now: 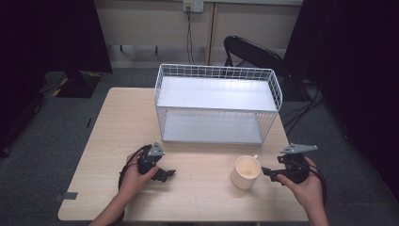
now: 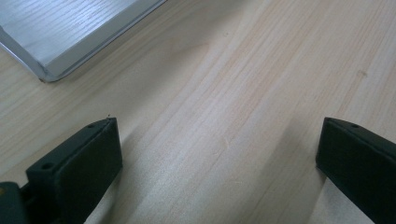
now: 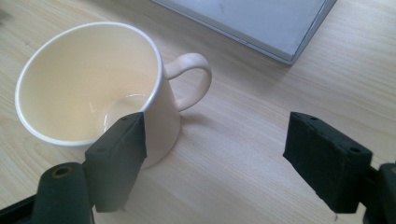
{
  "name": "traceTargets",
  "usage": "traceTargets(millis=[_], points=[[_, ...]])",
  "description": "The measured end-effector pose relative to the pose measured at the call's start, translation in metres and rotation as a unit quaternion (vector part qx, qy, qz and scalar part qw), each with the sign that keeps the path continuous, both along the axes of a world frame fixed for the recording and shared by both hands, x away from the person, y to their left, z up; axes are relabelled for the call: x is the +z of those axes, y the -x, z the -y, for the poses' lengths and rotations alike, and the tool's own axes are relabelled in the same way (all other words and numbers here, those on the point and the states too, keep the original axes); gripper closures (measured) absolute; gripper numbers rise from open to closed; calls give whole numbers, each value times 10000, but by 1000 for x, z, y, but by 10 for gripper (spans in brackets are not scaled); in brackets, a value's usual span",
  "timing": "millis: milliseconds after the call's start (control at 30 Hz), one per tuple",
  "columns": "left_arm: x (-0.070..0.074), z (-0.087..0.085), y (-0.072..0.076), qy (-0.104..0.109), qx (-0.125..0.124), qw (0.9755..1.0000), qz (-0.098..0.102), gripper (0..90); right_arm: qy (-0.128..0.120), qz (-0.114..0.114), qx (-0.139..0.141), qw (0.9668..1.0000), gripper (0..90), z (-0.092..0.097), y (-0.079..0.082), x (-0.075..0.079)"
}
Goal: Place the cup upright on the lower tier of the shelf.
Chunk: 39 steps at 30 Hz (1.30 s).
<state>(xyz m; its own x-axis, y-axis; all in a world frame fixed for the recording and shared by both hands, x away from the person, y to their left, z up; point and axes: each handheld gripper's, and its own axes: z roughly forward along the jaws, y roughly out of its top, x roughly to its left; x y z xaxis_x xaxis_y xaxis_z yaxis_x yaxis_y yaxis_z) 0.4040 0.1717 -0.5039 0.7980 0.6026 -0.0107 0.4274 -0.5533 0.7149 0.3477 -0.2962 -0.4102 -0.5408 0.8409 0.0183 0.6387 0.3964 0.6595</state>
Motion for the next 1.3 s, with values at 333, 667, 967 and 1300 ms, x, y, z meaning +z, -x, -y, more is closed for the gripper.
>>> traceTargets(millis=[333,667,967,1300], points=[[0,0,0,-1,-2,10000,1,0,7,45,58,10000,199,-5,-1,12],[0,0,0,-2,-3,10000,-3,0,-75,18,197,9998,198,-20,-5,12],[0,0,0,-7,-8,10000,-11,0,-176,-58,268,9995,200,-33,-9,4],[0,0,0,-11,-13,10000,-12,0,-257,-289,368,9986,269,-44,-13,-11]])
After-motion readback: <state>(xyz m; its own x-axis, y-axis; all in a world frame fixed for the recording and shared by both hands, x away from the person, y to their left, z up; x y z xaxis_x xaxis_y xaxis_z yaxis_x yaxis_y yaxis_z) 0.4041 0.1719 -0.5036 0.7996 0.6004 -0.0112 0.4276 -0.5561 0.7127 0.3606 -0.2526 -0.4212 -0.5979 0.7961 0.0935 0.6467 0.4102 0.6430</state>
